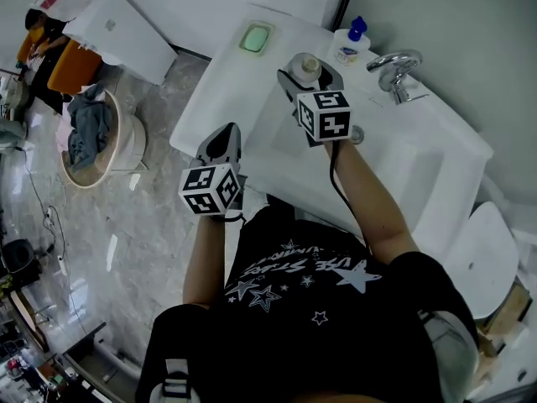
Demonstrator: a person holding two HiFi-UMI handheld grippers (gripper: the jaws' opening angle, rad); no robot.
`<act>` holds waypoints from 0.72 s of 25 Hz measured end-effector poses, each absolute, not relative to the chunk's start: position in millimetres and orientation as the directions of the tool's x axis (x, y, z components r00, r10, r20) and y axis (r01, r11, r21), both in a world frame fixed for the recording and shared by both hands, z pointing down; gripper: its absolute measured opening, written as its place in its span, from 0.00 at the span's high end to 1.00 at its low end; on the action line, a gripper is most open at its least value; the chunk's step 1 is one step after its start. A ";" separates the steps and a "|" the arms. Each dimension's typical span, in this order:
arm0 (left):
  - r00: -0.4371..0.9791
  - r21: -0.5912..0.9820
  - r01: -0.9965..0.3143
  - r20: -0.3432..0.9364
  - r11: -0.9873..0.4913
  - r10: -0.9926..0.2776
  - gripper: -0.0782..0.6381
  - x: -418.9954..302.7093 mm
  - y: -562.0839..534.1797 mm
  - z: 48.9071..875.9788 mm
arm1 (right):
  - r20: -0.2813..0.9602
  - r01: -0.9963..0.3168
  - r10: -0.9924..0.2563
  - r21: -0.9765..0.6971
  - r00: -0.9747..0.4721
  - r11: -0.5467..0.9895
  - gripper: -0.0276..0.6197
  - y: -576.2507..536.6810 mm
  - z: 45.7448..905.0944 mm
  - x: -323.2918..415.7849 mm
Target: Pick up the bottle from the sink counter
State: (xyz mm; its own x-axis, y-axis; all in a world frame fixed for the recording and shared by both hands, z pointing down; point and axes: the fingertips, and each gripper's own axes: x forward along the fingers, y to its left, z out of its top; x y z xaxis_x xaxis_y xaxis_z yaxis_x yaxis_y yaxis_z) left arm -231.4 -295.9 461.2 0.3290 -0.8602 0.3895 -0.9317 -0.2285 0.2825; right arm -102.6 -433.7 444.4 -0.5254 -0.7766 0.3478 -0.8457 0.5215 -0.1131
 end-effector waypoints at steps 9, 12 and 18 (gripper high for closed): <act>0.315 0.266 -0.937 0.369 -0.226 -0.874 0.88 -200.8 -245.5 448.7 | 0.360 -0.813 -0.739 -0.110 -0.569 0.572 0.46 -366.8 439.5 -77.5; 0.314 0.269 -0.937 0.359 -0.225 -0.879 0.88 -191.3 -228.4 445.6 | 0.352 -0.804 -0.734 -0.105 -0.580 0.585 0.46 -343.3 436.7 -70.9; 0.287 0.260 -0.944 0.352 -0.201 -0.891 0.88 -177.8 -194.9 441.0 | 0.336 -0.781 -0.717 -0.103 -0.610 0.616 0.46 -291.7 430.3 -56.6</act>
State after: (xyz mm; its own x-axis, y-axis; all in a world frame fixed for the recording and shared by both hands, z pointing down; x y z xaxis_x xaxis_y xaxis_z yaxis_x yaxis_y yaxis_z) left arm -177.8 -194.9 441.0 0.2867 -0.8912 0.3516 -0.9443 -0.2011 0.2604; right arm -56.6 -291.7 430.3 -0.6105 -0.7173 0.3358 -0.7808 0.6163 -0.1028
